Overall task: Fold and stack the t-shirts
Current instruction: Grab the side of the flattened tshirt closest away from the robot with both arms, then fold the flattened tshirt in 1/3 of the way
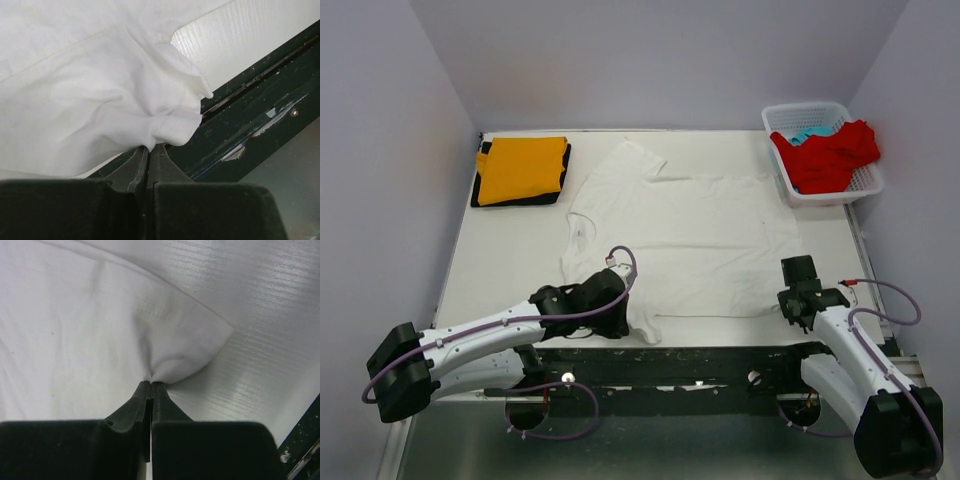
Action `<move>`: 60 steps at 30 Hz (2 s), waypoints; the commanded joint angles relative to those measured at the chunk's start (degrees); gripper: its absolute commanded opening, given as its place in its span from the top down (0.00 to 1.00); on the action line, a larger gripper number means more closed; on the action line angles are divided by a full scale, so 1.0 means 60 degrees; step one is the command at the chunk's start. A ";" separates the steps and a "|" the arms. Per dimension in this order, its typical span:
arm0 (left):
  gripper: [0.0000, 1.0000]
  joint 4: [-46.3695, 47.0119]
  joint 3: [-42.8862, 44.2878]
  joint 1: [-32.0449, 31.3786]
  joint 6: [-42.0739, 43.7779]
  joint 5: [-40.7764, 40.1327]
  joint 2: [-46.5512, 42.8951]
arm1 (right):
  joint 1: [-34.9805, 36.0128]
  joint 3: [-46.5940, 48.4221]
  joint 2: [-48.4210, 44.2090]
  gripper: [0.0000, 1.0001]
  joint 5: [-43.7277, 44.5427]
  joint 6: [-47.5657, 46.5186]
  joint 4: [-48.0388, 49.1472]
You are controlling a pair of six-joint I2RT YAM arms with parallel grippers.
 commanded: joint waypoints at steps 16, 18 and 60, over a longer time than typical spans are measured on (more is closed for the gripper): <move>1.00 -0.0241 0.1297 0.0991 0.0019 -0.0971 -0.0540 | -0.0040 0.1854 0.0799 0.99 -0.0102 -0.3451 0.0762; 1.00 -0.0350 0.1558 0.1285 0.0024 -0.1411 -0.0477 | -0.0040 0.2169 0.1204 0.99 -0.0118 -0.3641 0.0911; 1.00 0.1739 0.6537 0.5468 0.4047 -0.1862 0.6159 | -0.0040 0.4959 0.6187 0.79 0.1322 -0.3717 0.3639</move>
